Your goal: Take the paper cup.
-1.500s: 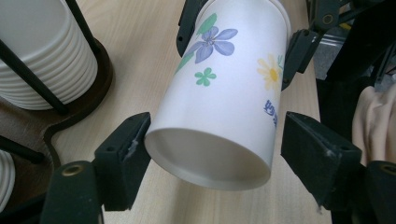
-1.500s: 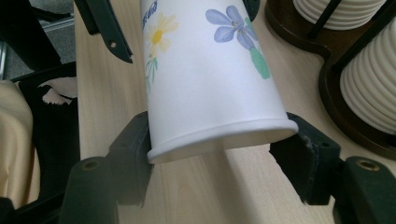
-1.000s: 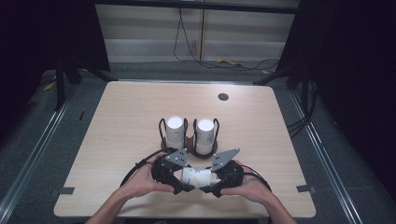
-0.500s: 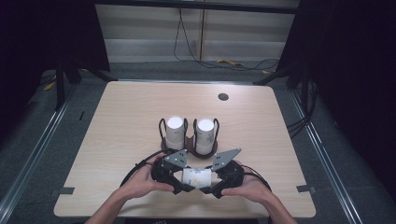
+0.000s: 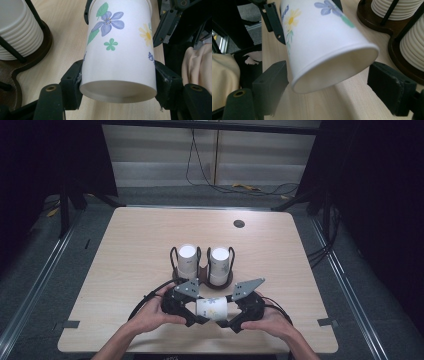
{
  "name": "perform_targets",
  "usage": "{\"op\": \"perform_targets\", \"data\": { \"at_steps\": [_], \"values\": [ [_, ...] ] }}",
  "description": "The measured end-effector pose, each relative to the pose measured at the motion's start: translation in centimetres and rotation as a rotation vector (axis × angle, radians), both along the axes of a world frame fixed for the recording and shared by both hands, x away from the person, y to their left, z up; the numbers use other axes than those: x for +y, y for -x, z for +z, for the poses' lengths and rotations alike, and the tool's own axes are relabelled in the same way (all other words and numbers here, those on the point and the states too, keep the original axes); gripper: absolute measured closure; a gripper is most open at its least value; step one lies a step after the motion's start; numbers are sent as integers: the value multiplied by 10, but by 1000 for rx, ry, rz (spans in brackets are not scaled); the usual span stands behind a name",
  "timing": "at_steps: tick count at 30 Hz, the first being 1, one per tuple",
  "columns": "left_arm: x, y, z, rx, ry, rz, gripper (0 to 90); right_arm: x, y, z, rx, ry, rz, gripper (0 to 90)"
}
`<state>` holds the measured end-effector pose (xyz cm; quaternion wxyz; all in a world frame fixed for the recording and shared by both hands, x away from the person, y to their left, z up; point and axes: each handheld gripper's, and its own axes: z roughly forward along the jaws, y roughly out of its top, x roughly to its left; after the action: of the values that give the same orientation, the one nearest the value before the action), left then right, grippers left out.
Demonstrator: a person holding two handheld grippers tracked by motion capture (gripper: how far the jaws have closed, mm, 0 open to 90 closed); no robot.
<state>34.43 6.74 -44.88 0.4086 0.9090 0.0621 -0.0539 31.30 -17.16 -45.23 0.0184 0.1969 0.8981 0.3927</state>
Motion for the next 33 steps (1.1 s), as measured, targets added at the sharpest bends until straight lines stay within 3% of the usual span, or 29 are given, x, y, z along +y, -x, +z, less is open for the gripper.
{"op": "perform_targets", "data": {
  "at_steps": [17, 23, 29, 33],
  "values": [
    [9, -4, -6, -3, 27, 66, 346, -16, 2, 1, -3, -69, -55, 158],
    [13, -6, -8, 18, 41, 88, 346, -18, 4, 1, -13, -86, -70, 158],
    [14, -6, -10, 35, 95, 113, 346, -25, 3, 4, -6, -140, -100, 158],
    [12, -5, -11, 12, 118, 127, 346, -27, 3, 5, -9, -157, -109, 161]
  ]
}}
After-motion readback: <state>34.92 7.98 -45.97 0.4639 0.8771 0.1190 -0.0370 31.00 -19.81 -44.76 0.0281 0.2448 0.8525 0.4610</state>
